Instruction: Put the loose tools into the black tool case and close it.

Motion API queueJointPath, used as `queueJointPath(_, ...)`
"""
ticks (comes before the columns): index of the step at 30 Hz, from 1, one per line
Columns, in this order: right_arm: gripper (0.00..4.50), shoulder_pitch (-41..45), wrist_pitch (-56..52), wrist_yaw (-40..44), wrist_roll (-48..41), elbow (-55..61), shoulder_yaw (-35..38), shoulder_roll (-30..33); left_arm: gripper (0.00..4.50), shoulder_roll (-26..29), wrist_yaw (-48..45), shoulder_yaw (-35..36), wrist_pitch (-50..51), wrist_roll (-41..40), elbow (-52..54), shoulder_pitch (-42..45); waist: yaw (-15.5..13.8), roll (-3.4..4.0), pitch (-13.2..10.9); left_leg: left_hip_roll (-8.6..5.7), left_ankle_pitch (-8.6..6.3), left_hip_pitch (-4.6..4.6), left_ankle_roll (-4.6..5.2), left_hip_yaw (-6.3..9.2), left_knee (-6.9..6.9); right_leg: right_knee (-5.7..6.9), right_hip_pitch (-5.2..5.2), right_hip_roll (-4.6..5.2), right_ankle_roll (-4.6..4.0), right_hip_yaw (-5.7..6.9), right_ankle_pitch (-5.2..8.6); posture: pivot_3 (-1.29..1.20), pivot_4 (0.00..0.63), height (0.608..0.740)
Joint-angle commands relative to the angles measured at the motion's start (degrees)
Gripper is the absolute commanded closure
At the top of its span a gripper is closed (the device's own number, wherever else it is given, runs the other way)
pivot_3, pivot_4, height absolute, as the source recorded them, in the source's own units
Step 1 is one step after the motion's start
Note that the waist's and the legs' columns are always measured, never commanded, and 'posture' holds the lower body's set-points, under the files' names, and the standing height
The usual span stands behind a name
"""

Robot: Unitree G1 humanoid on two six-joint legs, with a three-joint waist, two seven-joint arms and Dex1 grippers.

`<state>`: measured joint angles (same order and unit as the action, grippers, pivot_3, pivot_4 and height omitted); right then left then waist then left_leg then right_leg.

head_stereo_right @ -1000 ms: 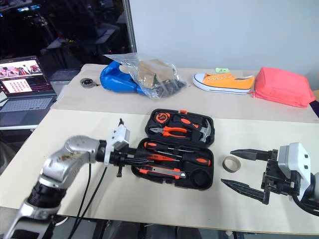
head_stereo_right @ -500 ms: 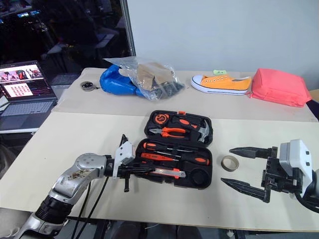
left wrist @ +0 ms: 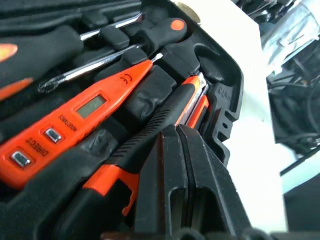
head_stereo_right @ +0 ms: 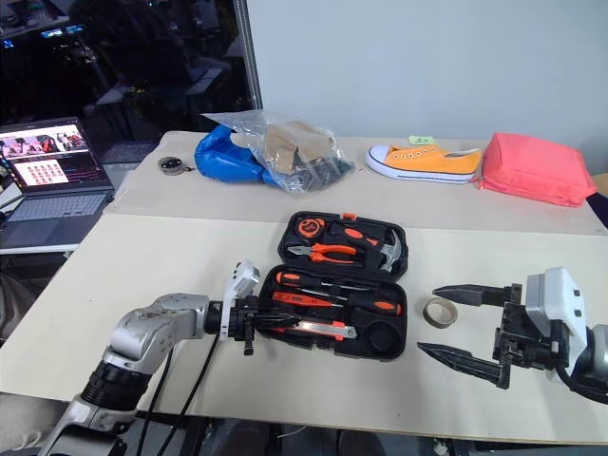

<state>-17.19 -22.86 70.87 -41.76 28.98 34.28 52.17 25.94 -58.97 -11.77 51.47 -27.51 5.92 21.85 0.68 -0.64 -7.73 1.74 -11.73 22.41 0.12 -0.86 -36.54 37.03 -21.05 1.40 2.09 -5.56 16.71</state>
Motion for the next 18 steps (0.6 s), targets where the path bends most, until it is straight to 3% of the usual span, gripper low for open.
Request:
queueJointPath(1,0.00,0.6,0.8,0.1,-0.4,0.0,0.4,-0.1,4.44,0.4,1.6,-3.5,2.4,0.8,0.9,0.6,0.0,-0.01,0.0,0.00,0.00,0.00,0.00,0.00,0.00,0.00,0.00,0.00,0.00,-0.01,0.00,0.00,0.150,0.740)
queueJointPath(11,0.00,0.3,1.1,-0.1,-0.1,0.3,-0.1,-1.0,4.44,-1.8,8.0,-4.7,13.7,-0.2,1.0,7.4,0.2,-0.07,0.0,0.00,0.00,0.01,0.00,0.04,0.00,0.00,-0.01,-0.02,0.01,0.00,0.00,0.00,0.150,0.740)
queueJointPath(15,0.00,0.0,1.3,-0.2,-0.3,0.9,0.2,-1.4,4.44,-1.5,6.9,-4.1,0.1,2.2,5.0,5.6,0.4,-0.08,-0.1,0.03,0.00,-0.01,0.00,0.10,0.01,0.03,-0.02,-0.05,-0.01,-0.01,0.00,0.00,0.150,0.740)
queueJointPath(18,0.00,-0.4,1.6,0.0,-0.5,1.2,0.5,-1.8,4.44,-2.9,6.9,1.5,-6.1,-0.6,9.2,3.3,0.3,-0.16,-0.1,0.04,0.00,0.01,-0.01,0.14,0.01,0.02,-0.04,-0.03,-0.03,-0.05,-0.02,0.00,0.150,0.740)
